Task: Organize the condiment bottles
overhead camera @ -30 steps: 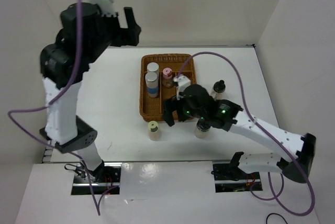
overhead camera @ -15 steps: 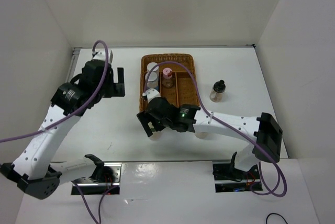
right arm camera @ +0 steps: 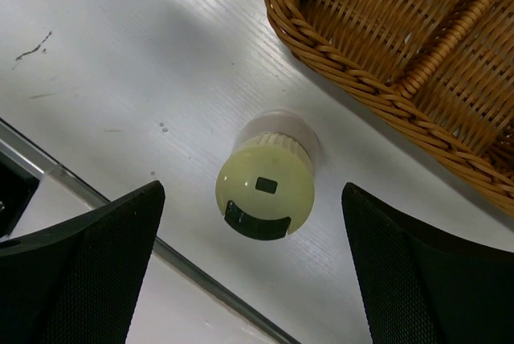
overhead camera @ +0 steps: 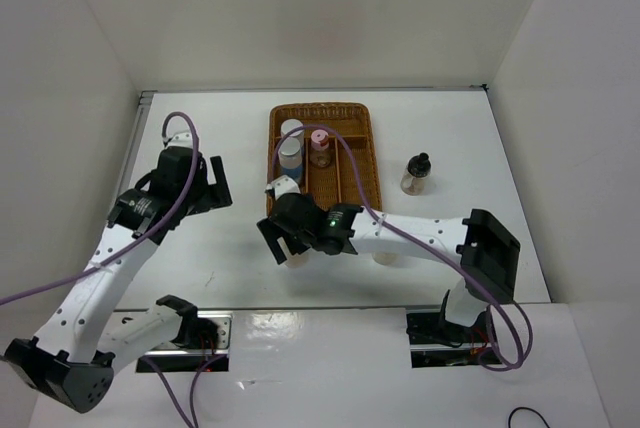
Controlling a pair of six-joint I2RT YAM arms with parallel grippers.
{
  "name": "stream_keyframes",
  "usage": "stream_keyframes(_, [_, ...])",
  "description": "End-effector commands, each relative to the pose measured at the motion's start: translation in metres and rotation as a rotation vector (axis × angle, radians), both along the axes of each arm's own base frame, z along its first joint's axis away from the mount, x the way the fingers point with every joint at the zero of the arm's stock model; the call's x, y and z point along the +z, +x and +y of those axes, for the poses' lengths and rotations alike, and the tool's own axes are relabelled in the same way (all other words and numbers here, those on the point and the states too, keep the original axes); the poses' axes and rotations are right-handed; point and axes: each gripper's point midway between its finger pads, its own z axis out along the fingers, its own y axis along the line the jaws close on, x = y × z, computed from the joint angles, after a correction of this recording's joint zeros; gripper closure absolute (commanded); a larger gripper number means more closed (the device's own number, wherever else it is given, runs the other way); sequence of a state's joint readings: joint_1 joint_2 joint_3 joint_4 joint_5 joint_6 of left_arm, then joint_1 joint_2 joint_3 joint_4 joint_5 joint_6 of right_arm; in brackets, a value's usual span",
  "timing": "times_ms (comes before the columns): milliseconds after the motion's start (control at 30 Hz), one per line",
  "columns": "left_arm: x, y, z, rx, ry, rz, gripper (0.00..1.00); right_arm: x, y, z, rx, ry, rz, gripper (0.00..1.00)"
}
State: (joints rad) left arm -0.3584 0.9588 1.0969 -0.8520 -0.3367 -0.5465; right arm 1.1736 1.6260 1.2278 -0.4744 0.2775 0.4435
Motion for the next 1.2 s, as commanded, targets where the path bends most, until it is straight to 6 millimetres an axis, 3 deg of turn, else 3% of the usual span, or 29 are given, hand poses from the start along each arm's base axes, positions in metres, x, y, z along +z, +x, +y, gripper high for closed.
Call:
stream_keyframes(0, [0.007, 0.011, -0.005, 0.015, -0.092, -0.068, 0.00, 0.001, 0.004, 0.012, -0.016, 0.042, -0.022, 0.06])
stream_keyframes(133, [0.000, 0.013, 0.004, 0.030, -0.104, -0.062, 0.00, -0.012, 0.004, 0.013, -0.016, 0.014, -0.011, 0.10])
stream_keyframes(433, [-0.002, 0.016, 0.008, 0.018, -0.121, -0.063, 0.00, -0.029, 0.004, 0.009, -0.030, -0.019, -0.001, 0.30])
stream_keyframes(533, [-0.004, 0.017, 0.009, 0.020, -0.127, -0.062, 0.00, -0.029, 0.004, 0.010, -0.036, -0.014, 0.003, 0.46])
stream_keyframes(633, [-0.004, 0.017, 0.008, 0.006, -0.127, -0.060, 0.00, -0.030, 0.003, 0.004, -0.057, -0.036, 0.016, 0.56])
stream_keyframes(767, [-0.003, 0.018, 0.007, 0.006, -0.129, -0.069, 0.00, -0.003, -0.003, -0.005, -0.067, 0.015, 0.019, 0.64])
stream_keyframes(900, [0.000, 0.018, 0.008, 0.007, -0.136, -0.077, 0.00, 0.043, -0.009, -0.024, -0.101, 0.102, -0.002, 0.65])
stream_keyframes(933, [0.000, 0.018, 0.008, 0.007, -0.136, -0.077, 0.00, 0.066, -0.011, -0.034, -0.117, 0.144, -0.021, 0.65])
stream_keyframes(1000, [-0.003, 0.018, 0.008, 0.007, -0.136, -0.077, 0.00, 0.093, -0.009, -0.044, -0.138, 0.186, -0.060, 0.63])
stream_keyframes(1033, [-0.003, 0.018, 0.008, 0.007, -0.136, -0.077, 0.00, 0.114, -0.006, -0.057, -0.169, 0.211, -0.101, 0.62])
stream_keyframes(1167, [-0.001, 0.020, 0.006, -0.008, -0.138, -0.084, 0.00, 0.141, 0.033, -0.102, -0.293, 0.227, -0.191, 0.62])
